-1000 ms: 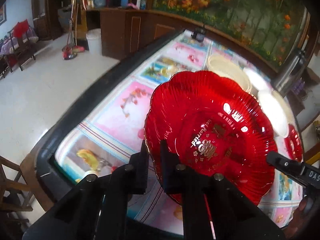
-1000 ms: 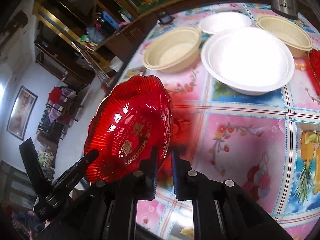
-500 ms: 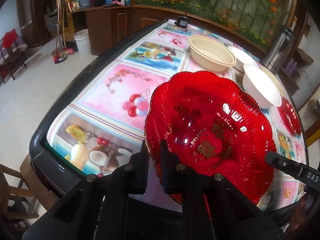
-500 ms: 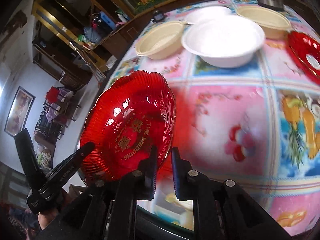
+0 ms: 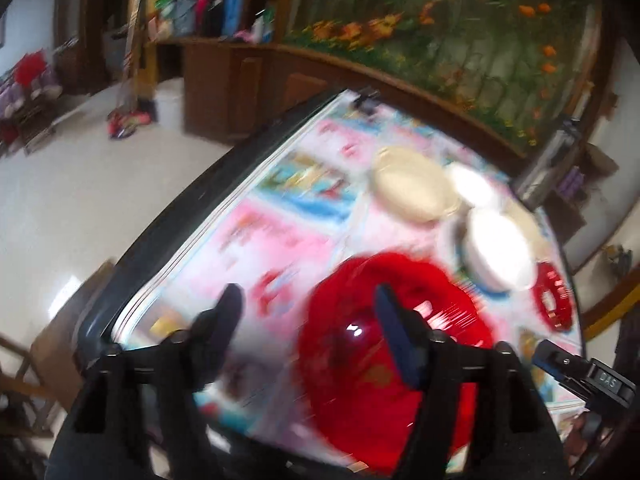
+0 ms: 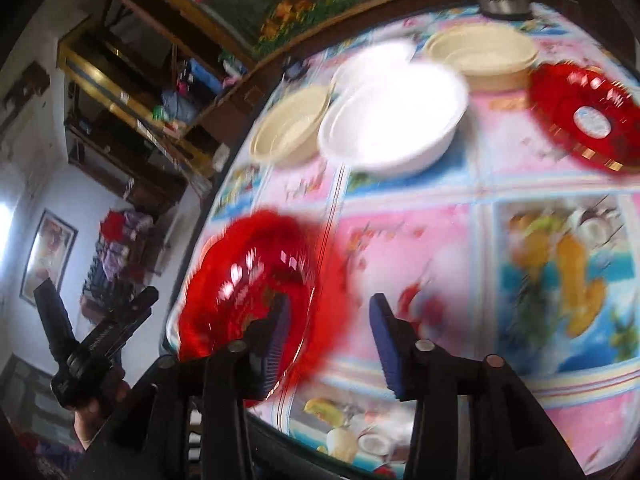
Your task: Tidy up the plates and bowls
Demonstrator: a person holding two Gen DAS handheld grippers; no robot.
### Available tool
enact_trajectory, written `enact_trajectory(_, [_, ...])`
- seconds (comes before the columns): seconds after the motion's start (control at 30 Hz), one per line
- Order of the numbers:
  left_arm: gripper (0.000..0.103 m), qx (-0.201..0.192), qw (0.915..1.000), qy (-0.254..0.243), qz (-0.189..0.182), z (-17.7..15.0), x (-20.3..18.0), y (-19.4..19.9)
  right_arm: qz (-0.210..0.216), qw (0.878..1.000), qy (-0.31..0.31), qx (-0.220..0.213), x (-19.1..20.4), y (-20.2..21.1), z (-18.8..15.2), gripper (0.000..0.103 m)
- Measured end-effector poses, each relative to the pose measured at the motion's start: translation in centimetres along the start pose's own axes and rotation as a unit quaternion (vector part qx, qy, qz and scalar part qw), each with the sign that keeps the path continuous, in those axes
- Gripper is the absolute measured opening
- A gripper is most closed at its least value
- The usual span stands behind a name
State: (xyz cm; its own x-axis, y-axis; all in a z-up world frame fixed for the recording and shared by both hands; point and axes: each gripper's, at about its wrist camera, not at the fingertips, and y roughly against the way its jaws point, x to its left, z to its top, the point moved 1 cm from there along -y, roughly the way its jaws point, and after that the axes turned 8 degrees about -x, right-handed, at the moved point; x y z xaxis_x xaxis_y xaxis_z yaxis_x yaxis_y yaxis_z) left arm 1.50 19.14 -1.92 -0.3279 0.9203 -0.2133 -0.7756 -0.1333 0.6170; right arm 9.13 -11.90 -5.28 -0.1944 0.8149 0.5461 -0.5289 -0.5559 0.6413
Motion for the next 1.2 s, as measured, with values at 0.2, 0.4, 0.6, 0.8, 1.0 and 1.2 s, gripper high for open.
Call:
enact_trajectory(0.2, [0.081, 0.039, 0.9947, -0.07, -0.065, 3.0, -9.8, -3.1, -0.017, 0.998, -0.035, -0.047, -2.5, 1.8, 4.6, 0.057])
enact_trajectory(0.4, [0.081, 0.099, 0.989, -0.074, -0.082, 2.4, -17.0, -6.1, -0.011, 0.995, -0.081, -0.062, -5.7, 2.6, 7.6, 0.057])
enact_trajectory(0.6, [0.081, 0.122, 0.9712, -0.119, -0.167, -1.2, -26.9, -5.5, -0.097, 0.978, -0.132, -0.128, -13.3, 8.1, 10.0, 0.058])
enact_trajectory(0.8, [0.081, 0.147, 0.9693, -0.117, -0.159, -4.4, -33.7, -9.8, -0.162, 0.955, -0.202, -0.142, -22.4, 10.2, 11.1, 0.058])
enact_trajectory(1.0, [0.081, 0.167, 0.9715, -0.119, -0.118, -6.8, -35.7, -13.9, -0.147, 0.958, -0.222, -0.11, -26.9, 7.9, 12.2, 0.058])
enact_trajectory(1.2, [0.08, 0.164, 0.9735, -0.127, -0.097, -7.6, -36.6, -15.9, -0.156, 0.959, -0.22, -0.09, -27.9, 5.9, 12.2, 0.045])
